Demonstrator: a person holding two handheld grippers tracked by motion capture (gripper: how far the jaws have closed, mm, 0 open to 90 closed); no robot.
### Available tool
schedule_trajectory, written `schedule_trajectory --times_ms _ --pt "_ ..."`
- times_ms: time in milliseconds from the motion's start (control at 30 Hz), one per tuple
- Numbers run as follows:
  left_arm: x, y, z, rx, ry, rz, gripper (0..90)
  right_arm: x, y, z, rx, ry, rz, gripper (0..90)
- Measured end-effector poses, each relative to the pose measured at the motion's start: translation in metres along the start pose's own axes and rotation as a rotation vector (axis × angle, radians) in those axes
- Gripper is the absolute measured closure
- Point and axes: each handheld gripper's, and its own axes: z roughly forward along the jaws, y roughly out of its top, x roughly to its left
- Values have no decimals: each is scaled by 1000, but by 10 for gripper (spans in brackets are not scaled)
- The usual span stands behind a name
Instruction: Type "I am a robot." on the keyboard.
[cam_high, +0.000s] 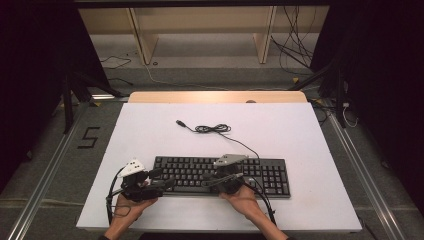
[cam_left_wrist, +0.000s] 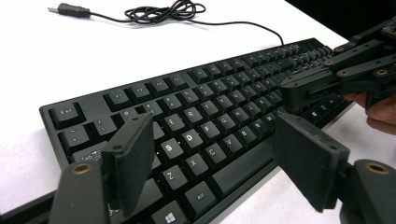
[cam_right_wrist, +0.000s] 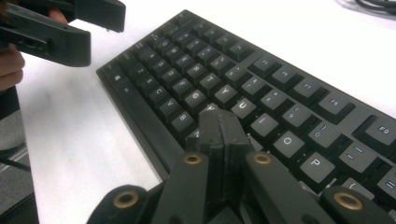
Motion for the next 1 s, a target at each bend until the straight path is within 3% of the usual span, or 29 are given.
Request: schedule_trajectory --times_ms 467,1000 --pt "-3 -2 -3 -6 -8 12 270 1 -3 12 49 -18 -11 900" --pt "-4 -3 -6 -21 -11 14 249 1 -6 18 69 -29 -29 900"
